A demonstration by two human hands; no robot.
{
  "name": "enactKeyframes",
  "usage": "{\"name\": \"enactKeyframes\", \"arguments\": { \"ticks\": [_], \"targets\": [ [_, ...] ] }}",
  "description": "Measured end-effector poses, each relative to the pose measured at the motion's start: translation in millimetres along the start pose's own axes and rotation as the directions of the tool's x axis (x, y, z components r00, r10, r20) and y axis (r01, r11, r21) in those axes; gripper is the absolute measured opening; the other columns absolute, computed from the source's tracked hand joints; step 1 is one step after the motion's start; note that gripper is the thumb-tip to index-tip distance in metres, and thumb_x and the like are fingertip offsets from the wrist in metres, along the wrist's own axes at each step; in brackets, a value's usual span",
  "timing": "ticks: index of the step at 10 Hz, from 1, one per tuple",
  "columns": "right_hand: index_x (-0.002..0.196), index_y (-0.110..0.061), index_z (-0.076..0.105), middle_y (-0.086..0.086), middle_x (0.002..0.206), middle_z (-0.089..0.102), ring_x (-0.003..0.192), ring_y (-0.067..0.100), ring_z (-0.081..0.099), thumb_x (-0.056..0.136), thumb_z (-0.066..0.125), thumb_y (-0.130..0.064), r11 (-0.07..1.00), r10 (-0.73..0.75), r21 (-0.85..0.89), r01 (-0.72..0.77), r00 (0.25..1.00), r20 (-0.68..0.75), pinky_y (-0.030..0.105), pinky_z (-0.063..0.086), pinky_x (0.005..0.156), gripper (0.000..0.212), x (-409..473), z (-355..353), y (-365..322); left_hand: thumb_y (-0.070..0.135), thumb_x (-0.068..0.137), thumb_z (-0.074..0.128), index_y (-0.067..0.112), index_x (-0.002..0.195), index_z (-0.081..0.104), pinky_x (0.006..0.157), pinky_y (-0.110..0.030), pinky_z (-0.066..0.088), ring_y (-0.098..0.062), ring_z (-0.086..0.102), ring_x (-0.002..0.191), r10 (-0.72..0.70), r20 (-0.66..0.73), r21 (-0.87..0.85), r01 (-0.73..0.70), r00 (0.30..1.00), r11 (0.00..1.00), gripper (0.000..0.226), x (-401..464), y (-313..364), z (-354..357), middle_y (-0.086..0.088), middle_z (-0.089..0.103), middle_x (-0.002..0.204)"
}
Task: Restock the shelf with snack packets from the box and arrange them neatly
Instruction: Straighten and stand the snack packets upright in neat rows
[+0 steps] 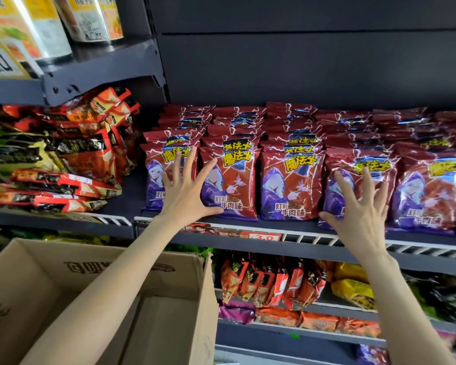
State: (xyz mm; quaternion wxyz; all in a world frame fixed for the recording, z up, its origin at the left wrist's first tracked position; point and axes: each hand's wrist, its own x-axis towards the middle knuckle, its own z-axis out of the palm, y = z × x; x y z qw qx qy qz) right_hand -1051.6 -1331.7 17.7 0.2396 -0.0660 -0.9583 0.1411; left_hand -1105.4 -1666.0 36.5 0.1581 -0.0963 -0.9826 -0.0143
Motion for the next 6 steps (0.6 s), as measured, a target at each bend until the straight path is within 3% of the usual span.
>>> {"name": "enactKeyframes", "arguments": {
  "ticks": [2,4,5,6],
  "targets": [
    [0.146,-0.027,0.033,0.014,0.158,0.005,0.140,0.050,-0.001,0.069,0.083,-0.024,0.996,-0.074,0.040,0.074,0.997,-0.005,0.062,0.012,0.110,0.092,6,4,12,0.079,0.054,0.065,0.038,0.149,0.004,0.105,-0.068,0.021,-0.038,-0.008,0.143,-0.005,-0.013,0.028,0.005,1.000,1.000,0.119,0,5,-3,-0.007,-0.011,0.158],
    [0.145,-0.027,0.034,0.015,0.157,0.004,0.140,0.050,0.004,0.070,0.081,-0.034,0.997,-0.079,0.023,0.079,0.996,0.028,0.067,0.022,0.105,0.089,4,-6,11,0.074,0.055,0.070,0.031,0.149,0.010,0.108,-0.063,0.020,-0.034,-0.003,0.144,0.016,-0.049,0.021,-0.015,0.999,1.000,0.119,-2,10,-7,-0.009,-0.004,0.158],
    [0.145,-0.026,0.035,0.014,0.157,0.006,0.140,0.049,0.007,0.079,0.070,-0.041,0.997,-0.077,0.006,0.077,0.997,0.001,0.068,0.021,0.104,0.075,1,-14,11,0.068,0.061,0.071,0.028,0.148,0.019,0.109,-0.061,0.019,-0.036,0.006,0.143,0.014,-0.112,-0.048,-0.019,0.994,0.999,0.110,-4,12,-10,-0.011,0.006,0.157],
    [0.138,-0.019,0.046,0.017,0.153,0.023,0.138,0.047,0.018,0.085,0.067,-0.034,0.993,-0.114,0.024,0.117,0.987,-0.113,0.067,0.025,0.104,0.059,1,-26,9,0.059,0.075,0.064,0.025,0.144,0.030,0.108,-0.053,0.025,-0.033,0.019,0.141,-0.018,-0.228,-0.126,-0.012,0.974,0.992,0.084,-7,24,-21,-0.011,0.027,0.151]
  ]
}}
